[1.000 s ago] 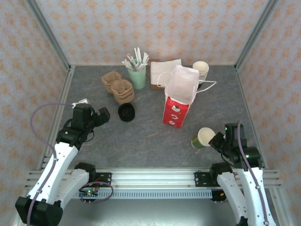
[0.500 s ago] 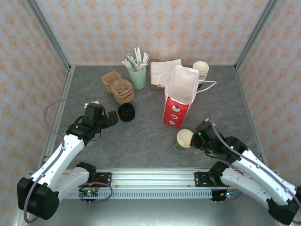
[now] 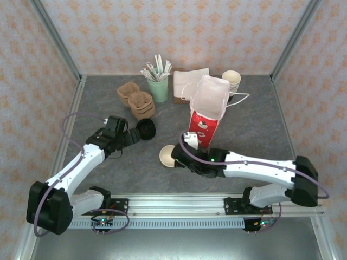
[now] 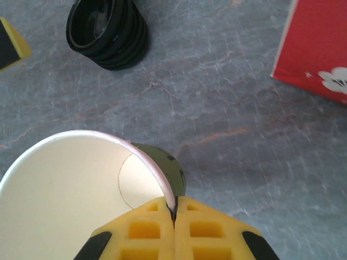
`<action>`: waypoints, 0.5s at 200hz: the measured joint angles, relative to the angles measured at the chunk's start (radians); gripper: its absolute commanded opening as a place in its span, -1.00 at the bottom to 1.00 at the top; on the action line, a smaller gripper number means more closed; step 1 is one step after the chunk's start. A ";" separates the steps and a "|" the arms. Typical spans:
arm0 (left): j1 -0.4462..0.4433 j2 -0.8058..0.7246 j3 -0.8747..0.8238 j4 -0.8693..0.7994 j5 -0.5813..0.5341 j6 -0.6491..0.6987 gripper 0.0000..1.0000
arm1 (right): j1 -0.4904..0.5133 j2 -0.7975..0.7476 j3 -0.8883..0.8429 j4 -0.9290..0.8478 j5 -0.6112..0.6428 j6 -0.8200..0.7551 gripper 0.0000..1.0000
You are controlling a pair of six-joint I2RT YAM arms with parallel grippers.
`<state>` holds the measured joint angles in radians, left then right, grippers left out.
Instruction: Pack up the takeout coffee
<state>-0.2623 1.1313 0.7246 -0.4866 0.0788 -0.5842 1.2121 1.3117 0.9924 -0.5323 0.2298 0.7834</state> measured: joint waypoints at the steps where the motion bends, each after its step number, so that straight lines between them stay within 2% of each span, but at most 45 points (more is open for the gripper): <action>1: 0.000 0.002 0.001 0.002 0.001 0.000 0.70 | 0.000 0.000 0.000 0.000 0.000 0.000 -1.00; 46: 0.000 0.060 0.039 0.060 0.037 -0.027 0.59 | -0.009 0.172 0.156 -0.032 0.079 -0.019 -1.00; 59: 0.000 0.082 0.050 0.076 0.046 -0.034 0.48 | -0.024 0.200 0.185 -0.032 0.087 -0.021 -1.00; 79: 0.000 0.136 0.077 0.099 0.063 -0.049 0.21 | -0.060 0.227 0.200 -0.038 0.089 -0.028 -1.00; 100: 0.000 0.196 0.107 0.118 0.076 -0.058 0.08 | -0.086 0.262 0.225 -0.055 0.089 -0.032 -1.00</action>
<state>-0.2623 1.3277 0.8318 -0.3683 0.1543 -0.6426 1.1259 1.5738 1.2175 -0.5873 0.3183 0.7509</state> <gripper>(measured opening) 0.577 0.059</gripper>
